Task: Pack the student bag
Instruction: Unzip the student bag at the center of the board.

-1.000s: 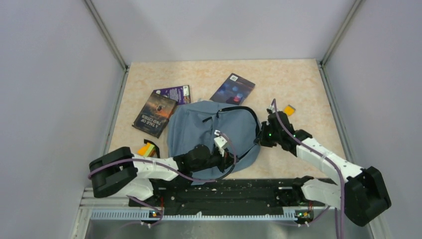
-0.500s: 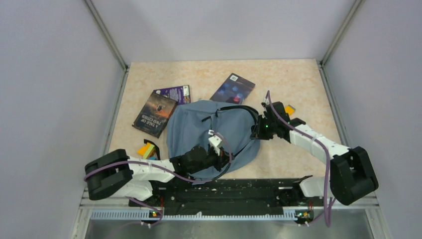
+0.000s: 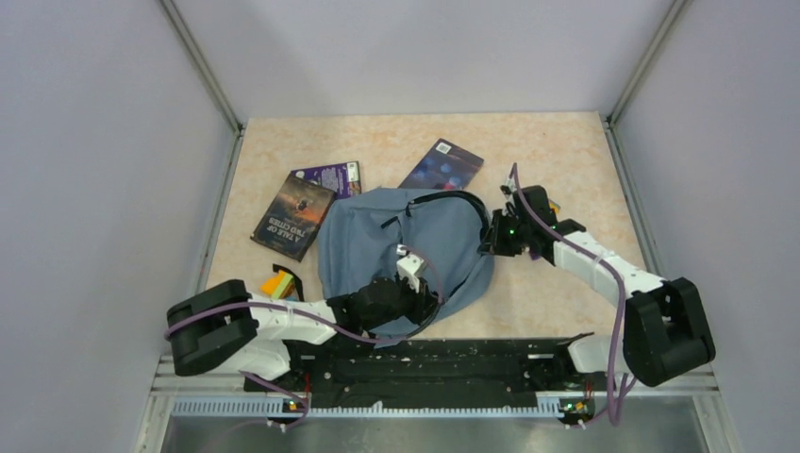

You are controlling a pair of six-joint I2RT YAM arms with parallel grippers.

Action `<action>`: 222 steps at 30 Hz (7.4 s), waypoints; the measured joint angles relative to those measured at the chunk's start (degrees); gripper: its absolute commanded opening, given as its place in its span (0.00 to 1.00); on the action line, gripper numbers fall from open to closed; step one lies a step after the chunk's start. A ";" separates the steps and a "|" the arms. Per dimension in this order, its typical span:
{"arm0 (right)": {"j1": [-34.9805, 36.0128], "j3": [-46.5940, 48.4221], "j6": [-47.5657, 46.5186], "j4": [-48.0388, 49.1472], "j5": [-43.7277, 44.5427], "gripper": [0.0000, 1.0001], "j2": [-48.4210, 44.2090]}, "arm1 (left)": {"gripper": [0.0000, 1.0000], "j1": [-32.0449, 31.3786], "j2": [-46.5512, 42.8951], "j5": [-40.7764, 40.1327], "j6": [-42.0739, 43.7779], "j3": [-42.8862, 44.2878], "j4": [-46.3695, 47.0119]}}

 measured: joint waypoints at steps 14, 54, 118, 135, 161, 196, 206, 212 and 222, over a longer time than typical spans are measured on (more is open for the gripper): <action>-4.28 -0.42 -3.93 5.95 11.76 0.66 -10.21 | 0.71 -1.27 -2.14 -1.60 3.37 11.69 -19.19; -4.28 -1.14 -3.32 11.56 13.00 0.00 -0.46 | 0.72 10.84 28.81 -1.81 -7.82 47.54 -27.36; -4.26 -6.12 -1.44 16.11 15.58 0.00 4.63 | 0.00 21.22 -13.09 -19.43 -8.20 20.76 -49.57; -3.17 -3.50 -1.81 9.88 14.10 0.47 2.45 | 0.00 25.22 -28.61 -16.68 -11.69 12.92 -56.57; -2.67 20.74 -7.58 7.50 6.12 0.78 21.73 | 0.00 25.77 -30.03 -16.74 -0.11 14.88 -59.87; 3.23 -0.39 -6.78 4.79 3.50 0.00 2.67 | 0.00 26.62 -22.69 -15.02 -1.68 19.63 -59.78; -0.52 1.20 -6.80 3.21 9.38 0.00 5.27 | 0.00 29.83 -28.00 -15.43 -0.24 25.59 -66.86; -1.66 1.20 -6.82 3.63 9.79 0.00 5.27 | 0.00 32.37 -31.43 -14.82 1.01 26.38 -70.93; -1.66 1.20 -6.84 3.85 10.45 0.00 5.27 | 0.00 37.94 -27.89 -12.85 -0.17 22.56 -71.41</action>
